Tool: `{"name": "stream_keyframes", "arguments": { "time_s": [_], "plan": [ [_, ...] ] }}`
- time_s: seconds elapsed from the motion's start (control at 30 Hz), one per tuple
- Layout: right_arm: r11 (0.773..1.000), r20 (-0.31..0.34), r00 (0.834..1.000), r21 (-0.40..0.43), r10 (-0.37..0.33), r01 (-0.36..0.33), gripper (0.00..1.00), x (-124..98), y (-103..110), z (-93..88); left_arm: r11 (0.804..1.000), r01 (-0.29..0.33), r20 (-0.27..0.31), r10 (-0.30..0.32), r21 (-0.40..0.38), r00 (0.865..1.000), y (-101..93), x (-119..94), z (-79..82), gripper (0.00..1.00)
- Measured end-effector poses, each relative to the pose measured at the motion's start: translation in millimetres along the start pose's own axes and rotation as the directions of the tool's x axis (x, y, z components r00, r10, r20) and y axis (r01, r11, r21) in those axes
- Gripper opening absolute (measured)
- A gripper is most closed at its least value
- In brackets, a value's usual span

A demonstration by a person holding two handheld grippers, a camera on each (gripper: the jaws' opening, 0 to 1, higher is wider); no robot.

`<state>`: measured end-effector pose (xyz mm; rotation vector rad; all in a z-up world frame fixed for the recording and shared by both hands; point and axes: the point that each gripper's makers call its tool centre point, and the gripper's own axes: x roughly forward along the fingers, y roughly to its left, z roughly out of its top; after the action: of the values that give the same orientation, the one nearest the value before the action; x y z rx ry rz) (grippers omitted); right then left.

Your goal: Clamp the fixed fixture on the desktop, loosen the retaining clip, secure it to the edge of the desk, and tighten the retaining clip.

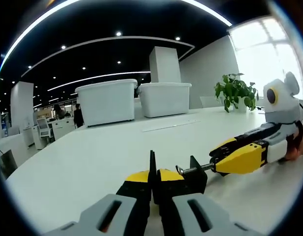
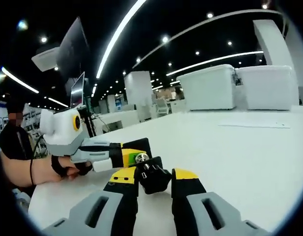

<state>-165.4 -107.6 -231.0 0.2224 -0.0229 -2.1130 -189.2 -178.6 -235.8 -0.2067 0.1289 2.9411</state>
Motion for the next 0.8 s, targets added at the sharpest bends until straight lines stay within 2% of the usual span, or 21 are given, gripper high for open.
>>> {"name": "stream_keyframes", "arguments": {
  "time_s": [0.1, 0.2, 0.27, 0.63, 0.77, 0.8],
  "plan": [
    [0.997, 0.006, 1.000, -0.080, -0.009, 0.010, 0.23, 0.2, 1.7, 1.0, 1.000, 0.000, -0.001, 0.000, 0.000, 1.000, 0.1, -0.2, -0.2, 0.05],
    [0.974, 0.021, 1.000, -0.224, -0.020, 0.024, 0.23, 0.8, 5.1, 2.5, 1.000, -0.005, -0.002, 0.005, -0.001, 1.000, 1.3, -0.4, -0.5, 0.05],
    [0.964, 0.020, 0.999, -0.263, -0.028, 0.032, 0.23, 1.3, 7.0, 2.1, 1.000, -0.008, -0.003, 0.008, -0.002, 1.000, 1.9, -0.5, -0.5, 0.05],
    [0.961, 0.020, 0.999, -0.275, -0.034, 0.038, 0.23, 4.0, 3.0, 3.4, 1.000, -0.009, -0.004, 0.009, -0.003, 1.000, 3.1, 0.2, -0.5, 0.05],
    [0.967, 0.017, 0.999, -0.251, -0.036, 0.039, 0.24, 4.2, 1.1, 3.5, 1.000, -0.009, -0.003, 0.009, -0.003, 1.000, 3.2, 0.2, -0.6, 0.05],
    [0.975, 0.006, 0.999, -0.218, -0.034, 0.034, 0.25, 3.9, 0.5, 1.3, 1.000, -0.009, -0.004, 0.009, -0.003, 1.000, 3.2, 0.2, -0.6, 0.05]
  ]
}}
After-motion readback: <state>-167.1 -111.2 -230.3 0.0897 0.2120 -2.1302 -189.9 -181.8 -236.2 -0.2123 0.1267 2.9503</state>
